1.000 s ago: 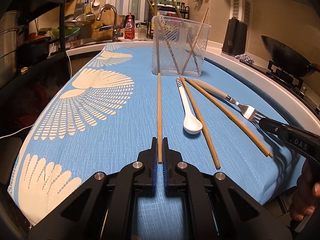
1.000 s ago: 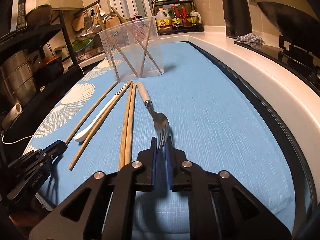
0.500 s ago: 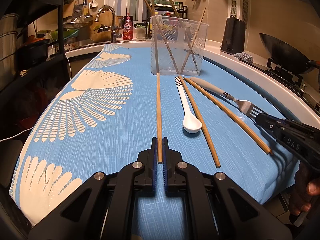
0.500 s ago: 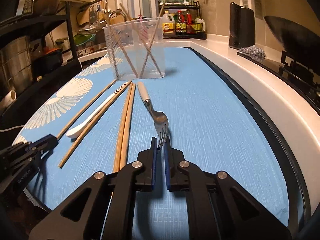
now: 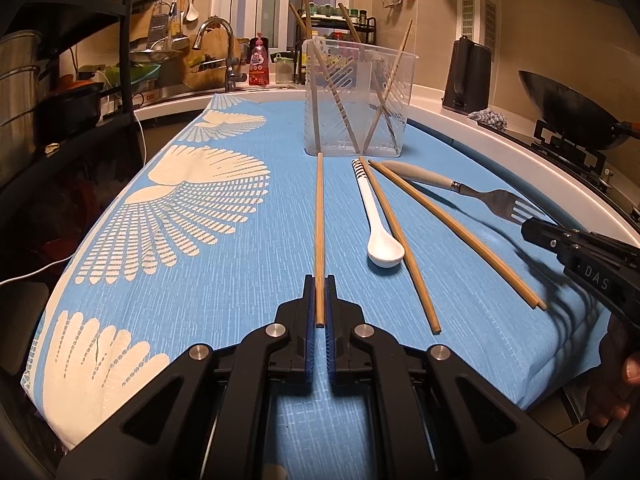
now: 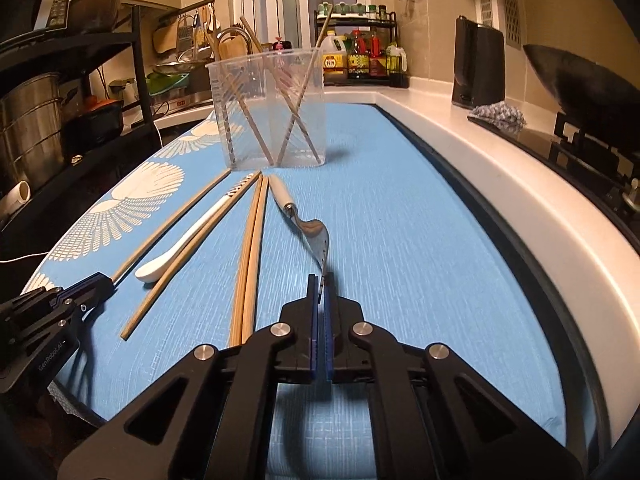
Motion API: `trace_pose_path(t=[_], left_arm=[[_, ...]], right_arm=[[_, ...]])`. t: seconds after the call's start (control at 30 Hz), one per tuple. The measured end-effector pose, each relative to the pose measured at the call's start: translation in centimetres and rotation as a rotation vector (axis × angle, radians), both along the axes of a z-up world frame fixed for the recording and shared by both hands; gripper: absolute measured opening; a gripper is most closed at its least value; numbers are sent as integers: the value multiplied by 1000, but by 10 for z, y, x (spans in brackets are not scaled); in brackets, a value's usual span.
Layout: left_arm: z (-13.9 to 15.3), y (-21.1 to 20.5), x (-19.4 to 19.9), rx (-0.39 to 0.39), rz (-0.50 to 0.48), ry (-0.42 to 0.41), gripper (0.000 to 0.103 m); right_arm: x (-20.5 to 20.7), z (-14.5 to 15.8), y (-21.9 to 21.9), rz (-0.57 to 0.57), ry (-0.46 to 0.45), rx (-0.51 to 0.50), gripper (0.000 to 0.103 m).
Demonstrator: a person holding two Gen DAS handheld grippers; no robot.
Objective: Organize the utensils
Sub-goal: 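Close the left tool on the chopstick while the right tool grasps the silver fork, then lift the chopstick and fork with both tools toward the clear container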
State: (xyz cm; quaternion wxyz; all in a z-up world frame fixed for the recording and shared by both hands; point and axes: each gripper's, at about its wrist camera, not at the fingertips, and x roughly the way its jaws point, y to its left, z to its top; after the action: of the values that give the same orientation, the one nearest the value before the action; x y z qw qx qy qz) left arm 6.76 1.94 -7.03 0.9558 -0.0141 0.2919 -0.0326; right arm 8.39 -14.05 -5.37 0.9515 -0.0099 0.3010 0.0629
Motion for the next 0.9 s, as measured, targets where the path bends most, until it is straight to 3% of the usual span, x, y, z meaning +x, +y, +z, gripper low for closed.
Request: trace_pose_path(t=[0.9], left_arm=[[34, 5, -19, 22, 7, -110, 4]], right_arm=[[-25, 54, -7, -44, -170, -23, 1]])
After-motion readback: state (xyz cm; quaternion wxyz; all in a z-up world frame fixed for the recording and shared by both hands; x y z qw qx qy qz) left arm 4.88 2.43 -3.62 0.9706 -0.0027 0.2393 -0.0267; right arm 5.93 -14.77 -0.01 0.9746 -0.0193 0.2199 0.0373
